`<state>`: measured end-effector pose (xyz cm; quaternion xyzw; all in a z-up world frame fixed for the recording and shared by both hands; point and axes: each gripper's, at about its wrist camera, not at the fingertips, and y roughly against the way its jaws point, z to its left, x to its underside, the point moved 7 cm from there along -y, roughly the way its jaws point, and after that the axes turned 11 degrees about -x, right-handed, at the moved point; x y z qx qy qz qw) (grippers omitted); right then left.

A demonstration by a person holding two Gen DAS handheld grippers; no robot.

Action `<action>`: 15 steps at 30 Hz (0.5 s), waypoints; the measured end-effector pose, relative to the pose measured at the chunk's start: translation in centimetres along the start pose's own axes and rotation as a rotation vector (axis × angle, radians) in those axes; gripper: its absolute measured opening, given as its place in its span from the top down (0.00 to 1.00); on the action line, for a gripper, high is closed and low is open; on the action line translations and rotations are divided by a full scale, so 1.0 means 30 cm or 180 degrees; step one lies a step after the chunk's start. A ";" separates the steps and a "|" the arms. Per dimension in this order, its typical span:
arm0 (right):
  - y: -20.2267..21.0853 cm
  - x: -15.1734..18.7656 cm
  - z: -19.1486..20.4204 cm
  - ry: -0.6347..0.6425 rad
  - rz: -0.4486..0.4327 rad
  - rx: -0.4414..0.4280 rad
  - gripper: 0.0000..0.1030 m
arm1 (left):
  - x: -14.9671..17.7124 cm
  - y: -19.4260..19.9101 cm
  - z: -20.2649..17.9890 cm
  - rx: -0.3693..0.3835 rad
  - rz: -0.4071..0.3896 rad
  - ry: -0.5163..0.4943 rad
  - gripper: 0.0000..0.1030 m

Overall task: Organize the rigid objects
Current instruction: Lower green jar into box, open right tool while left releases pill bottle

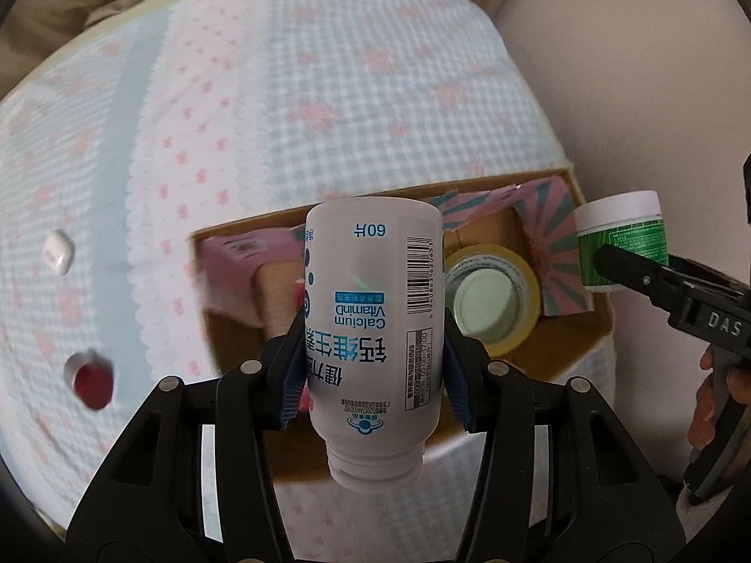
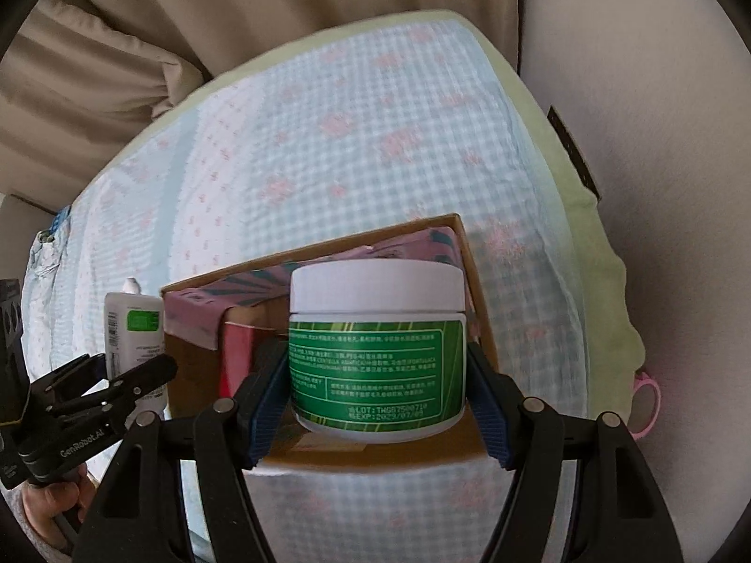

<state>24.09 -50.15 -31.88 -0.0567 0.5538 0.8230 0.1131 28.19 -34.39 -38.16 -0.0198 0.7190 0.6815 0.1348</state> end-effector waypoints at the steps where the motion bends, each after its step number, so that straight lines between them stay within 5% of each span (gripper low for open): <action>1: -0.015 -0.004 -0.010 -0.0009 0.0018 -0.0006 0.36 | -0.010 -0.025 -0.011 -0.0006 0.0028 -0.0026 0.55; 9: -0.133 -0.023 -0.077 -0.0081 0.0150 -0.0021 0.36 | -0.044 -0.140 -0.090 -0.0058 0.0144 -0.0269 0.54; 12: -0.146 -0.031 -0.088 -0.0126 0.0118 -0.0015 0.35 | -0.057 -0.123 -0.092 -0.0145 0.0069 -0.0303 0.02; 15: -0.145 -0.038 -0.093 -0.0271 0.0102 -0.0181 0.00 | -0.060 -0.113 -0.071 -0.0174 0.0059 -0.0263 0.00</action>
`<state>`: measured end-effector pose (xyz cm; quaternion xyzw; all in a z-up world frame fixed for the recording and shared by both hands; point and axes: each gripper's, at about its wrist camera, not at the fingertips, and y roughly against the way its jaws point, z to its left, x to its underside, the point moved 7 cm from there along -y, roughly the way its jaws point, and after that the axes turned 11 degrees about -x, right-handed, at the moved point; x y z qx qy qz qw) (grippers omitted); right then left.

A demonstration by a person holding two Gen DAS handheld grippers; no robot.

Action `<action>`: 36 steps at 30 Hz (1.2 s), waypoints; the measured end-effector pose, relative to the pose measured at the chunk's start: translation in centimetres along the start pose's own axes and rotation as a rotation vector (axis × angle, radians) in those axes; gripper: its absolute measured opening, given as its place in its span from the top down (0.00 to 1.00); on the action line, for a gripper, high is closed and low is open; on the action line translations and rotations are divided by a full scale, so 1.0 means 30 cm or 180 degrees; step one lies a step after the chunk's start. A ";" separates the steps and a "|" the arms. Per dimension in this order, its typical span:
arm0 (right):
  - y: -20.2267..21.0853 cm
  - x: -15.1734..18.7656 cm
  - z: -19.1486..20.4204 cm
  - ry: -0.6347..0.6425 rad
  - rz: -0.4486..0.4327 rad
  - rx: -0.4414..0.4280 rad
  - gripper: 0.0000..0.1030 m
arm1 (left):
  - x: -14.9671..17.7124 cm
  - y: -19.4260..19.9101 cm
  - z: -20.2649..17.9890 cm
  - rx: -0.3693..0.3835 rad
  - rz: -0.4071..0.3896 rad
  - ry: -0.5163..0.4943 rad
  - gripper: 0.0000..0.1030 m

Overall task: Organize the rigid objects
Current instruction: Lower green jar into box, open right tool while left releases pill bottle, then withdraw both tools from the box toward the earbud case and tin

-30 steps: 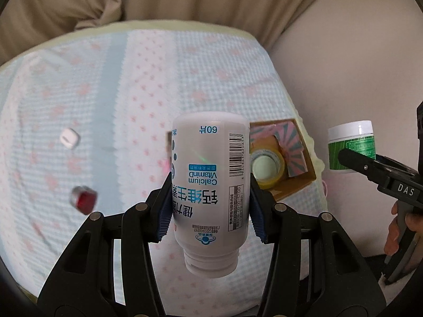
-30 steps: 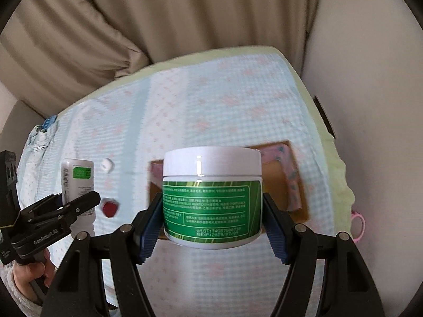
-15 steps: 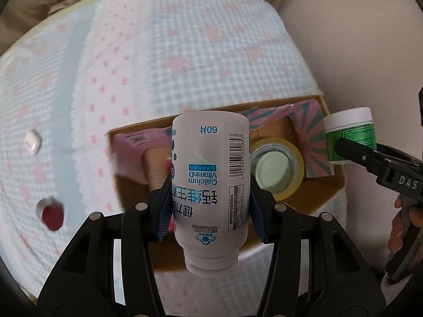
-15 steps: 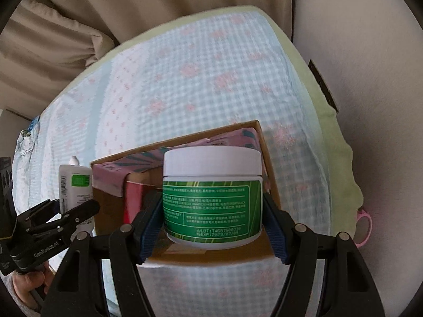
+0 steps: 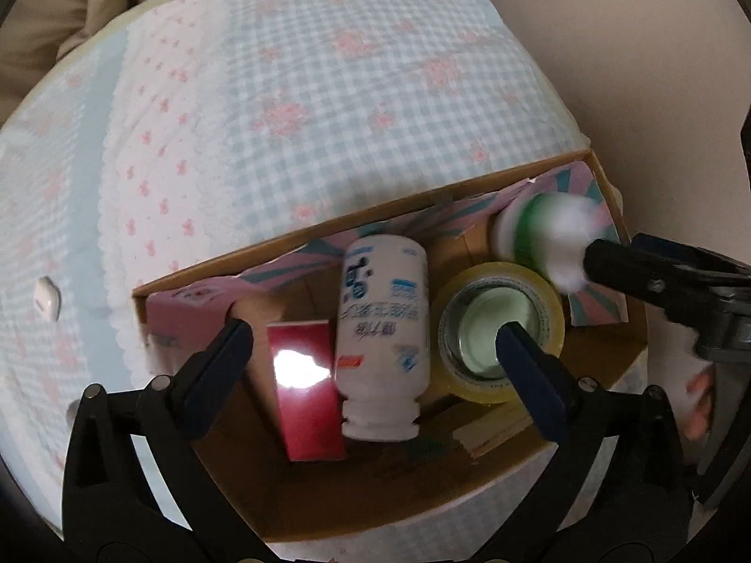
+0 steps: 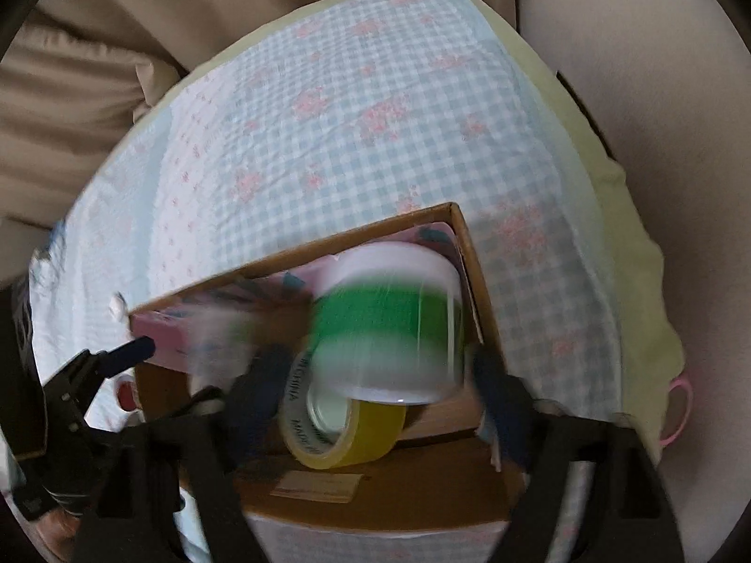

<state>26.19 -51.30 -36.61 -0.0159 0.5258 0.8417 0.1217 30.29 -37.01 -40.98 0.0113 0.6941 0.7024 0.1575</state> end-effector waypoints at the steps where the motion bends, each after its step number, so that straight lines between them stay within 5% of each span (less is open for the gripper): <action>1: 0.007 -0.001 0.004 -0.0015 -0.0011 -0.0086 0.00 | 0.005 -0.003 0.010 0.0001 0.0032 0.0020 0.00; 11: 0.046 0.046 0.023 0.0031 -0.0078 -0.0042 0.00 | 0.076 0.036 0.094 -0.0007 0.0048 0.0220 0.00; 25: 0.215 0.104 0.147 0.0119 -0.0393 -0.0068 0.00 | 0.173 0.337 0.182 -0.0050 -0.0298 0.0297 0.00; 36: 0.342 0.223 0.411 0.0415 -0.0529 0.0107 0.00 | 0.348 0.582 0.512 -0.0151 -0.0613 0.0497 0.00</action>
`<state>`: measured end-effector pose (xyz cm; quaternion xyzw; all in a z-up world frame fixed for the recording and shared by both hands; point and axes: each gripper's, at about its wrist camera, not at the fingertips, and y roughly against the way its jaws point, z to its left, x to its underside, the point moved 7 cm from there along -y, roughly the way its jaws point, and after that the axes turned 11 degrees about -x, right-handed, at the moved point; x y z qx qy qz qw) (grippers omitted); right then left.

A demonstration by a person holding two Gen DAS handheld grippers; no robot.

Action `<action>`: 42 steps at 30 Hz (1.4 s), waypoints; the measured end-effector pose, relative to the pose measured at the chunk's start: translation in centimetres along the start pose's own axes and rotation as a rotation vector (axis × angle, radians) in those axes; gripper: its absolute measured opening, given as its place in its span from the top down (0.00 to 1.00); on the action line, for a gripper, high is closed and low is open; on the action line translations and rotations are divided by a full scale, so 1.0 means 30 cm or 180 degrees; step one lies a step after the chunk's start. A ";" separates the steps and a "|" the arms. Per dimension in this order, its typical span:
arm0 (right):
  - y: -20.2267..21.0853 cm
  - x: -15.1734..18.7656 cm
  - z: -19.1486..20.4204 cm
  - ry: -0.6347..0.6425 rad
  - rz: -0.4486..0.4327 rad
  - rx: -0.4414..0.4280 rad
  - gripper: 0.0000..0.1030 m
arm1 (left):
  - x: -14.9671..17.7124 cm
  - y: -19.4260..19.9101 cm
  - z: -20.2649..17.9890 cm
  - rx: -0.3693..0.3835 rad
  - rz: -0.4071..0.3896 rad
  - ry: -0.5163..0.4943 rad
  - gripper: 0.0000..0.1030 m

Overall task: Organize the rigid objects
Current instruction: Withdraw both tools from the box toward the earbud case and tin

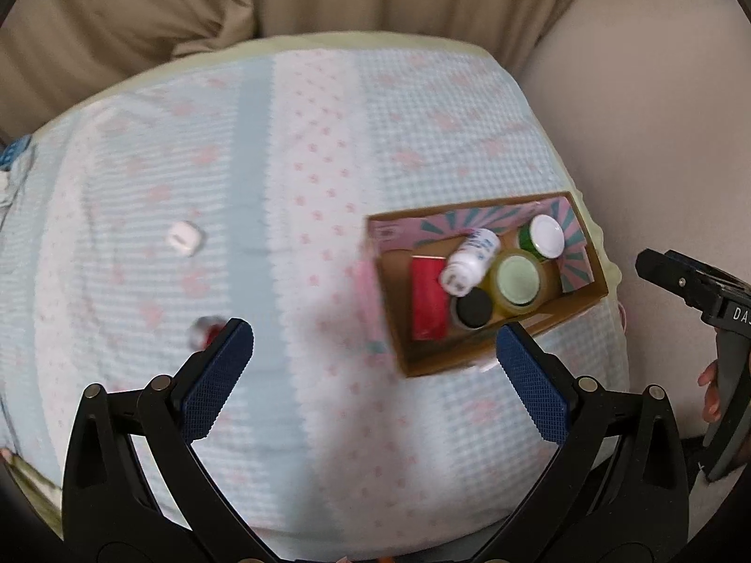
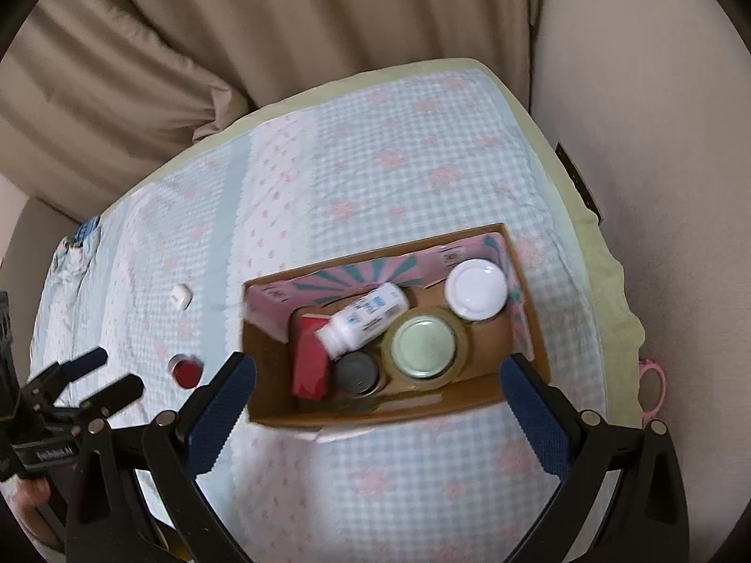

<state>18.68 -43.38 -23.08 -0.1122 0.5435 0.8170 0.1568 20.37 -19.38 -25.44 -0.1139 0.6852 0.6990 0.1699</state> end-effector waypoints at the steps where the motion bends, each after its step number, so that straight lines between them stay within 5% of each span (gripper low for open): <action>1: 0.010 0.007 0.040 0.0035 -0.0010 0.0012 0.00 | 0.004 0.016 0.037 -0.0006 -0.0022 0.0009 0.00; 13: -0.078 0.101 0.527 0.0031 0.0049 0.0038 0.00 | 0.011 0.109 0.617 -0.0210 -0.0145 0.0109 0.00; 23: -0.307 0.166 0.881 -0.0023 0.0196 0.0193 0.00 | -0.066 -0.003 0.945 -0.0005 -0.0098 -0.0223 0.00; 31: -0.513 0.229 1.021 -0.0322 0.0314 0.0182 0.00 | -0.161 -0.211 1.000 -0.0004 0.0057 -0.0587 0.00; 42: -0.815 0.270 1.034 -0.0744 0.0420 0.0278 0.00 | -0.228 -0.582 0.836 0.0055 0.0404 -0.1193 0.00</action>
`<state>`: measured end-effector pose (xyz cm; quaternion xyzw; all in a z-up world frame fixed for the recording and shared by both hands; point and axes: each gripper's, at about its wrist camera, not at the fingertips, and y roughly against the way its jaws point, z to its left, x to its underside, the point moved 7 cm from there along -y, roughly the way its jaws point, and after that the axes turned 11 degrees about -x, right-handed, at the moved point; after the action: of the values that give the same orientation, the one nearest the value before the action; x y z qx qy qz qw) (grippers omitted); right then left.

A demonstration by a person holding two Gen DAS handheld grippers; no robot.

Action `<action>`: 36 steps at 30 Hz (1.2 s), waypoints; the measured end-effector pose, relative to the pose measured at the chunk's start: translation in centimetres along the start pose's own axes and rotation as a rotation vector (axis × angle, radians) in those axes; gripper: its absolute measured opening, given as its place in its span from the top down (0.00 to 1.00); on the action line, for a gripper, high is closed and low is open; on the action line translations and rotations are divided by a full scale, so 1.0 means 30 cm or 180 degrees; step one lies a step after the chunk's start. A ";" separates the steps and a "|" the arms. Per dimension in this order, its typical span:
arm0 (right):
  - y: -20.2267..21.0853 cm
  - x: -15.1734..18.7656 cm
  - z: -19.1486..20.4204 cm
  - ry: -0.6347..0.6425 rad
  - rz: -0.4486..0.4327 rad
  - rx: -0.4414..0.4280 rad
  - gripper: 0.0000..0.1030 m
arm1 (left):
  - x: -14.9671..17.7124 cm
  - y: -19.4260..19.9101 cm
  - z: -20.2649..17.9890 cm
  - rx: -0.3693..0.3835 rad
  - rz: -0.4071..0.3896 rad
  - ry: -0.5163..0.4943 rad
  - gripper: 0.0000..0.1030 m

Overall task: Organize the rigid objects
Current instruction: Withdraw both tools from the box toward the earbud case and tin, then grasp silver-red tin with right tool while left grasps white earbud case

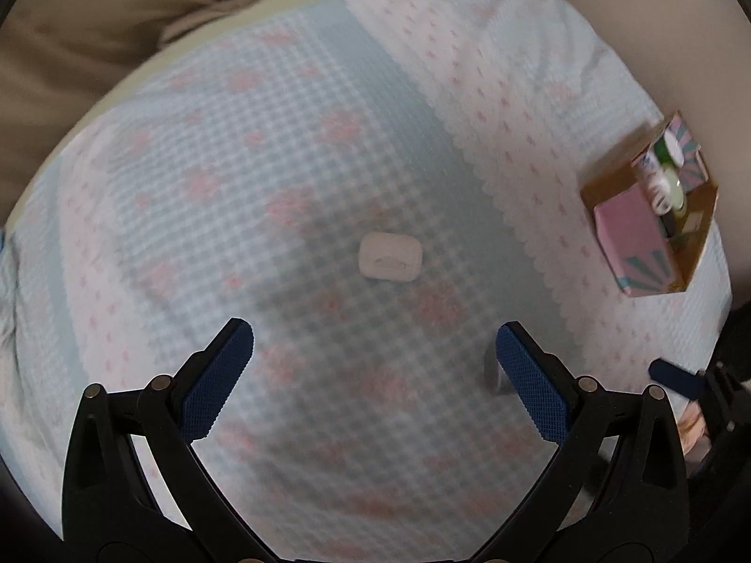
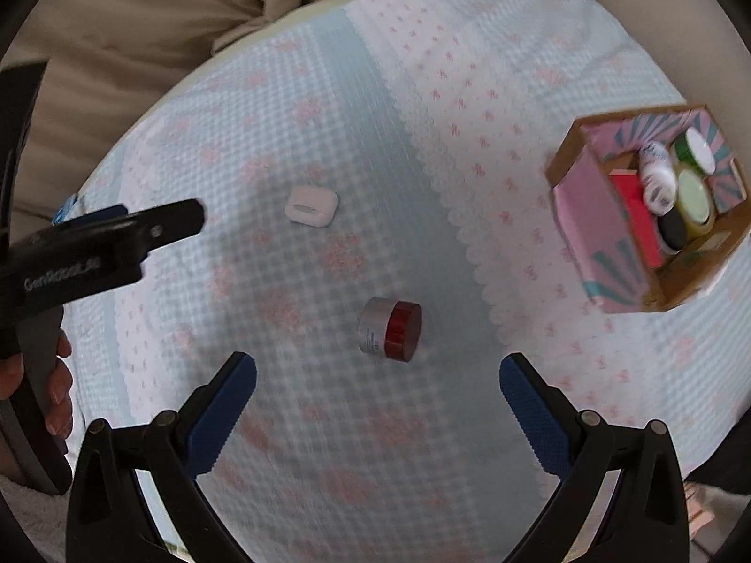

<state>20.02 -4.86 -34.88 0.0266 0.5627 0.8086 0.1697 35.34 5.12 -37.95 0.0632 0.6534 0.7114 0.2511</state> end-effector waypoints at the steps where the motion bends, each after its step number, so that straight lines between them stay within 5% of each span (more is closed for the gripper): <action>1: -0.033 -0.003 -0.004 -0.0053 0.0009 0.0013 0.00 | -0.012 -0.033 -0.012 0.0025 0.0023 -0.0046 0.00; 7: -0.221 -0.005 -0.040 -0.0318 0.0097 0.0074 0.14 | -0.065 -0.235 -0.086 0.0055 0.0161 -0.0334 0.08; 17: -0.427 0.024 -0.106 -0.0631 0.0373 0.0163 0.21 | -0.107 -0.487 -0.113 0.0071 0.0455 -0.0407 0.22; 24: -0.506 0.030 -0.115 -0.0643 0.0550 0.0209 0.32 | -0.090 -0.529 -0.132 0.0049 0.0464 -0.0417 0.25; 30: -0.521 0.047 -0.153 -0.0621 0.0611 0.0358 0.56 | -0.053 -0.529 -0.172 0.0033 0.0377 -0.0470 0.45; 36: -0.517 0.060 -0.188 -0.0630 0.0588 0.0281 0.57 | -0.043 -0.508 -0.207 0.0053 0.0384 -0.0455 0.45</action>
<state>20.81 -4.59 -51.46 0.1653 0.5734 0.7886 0.1479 38.04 -0.72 -53.14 0.1552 0.6347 0.7134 0.2532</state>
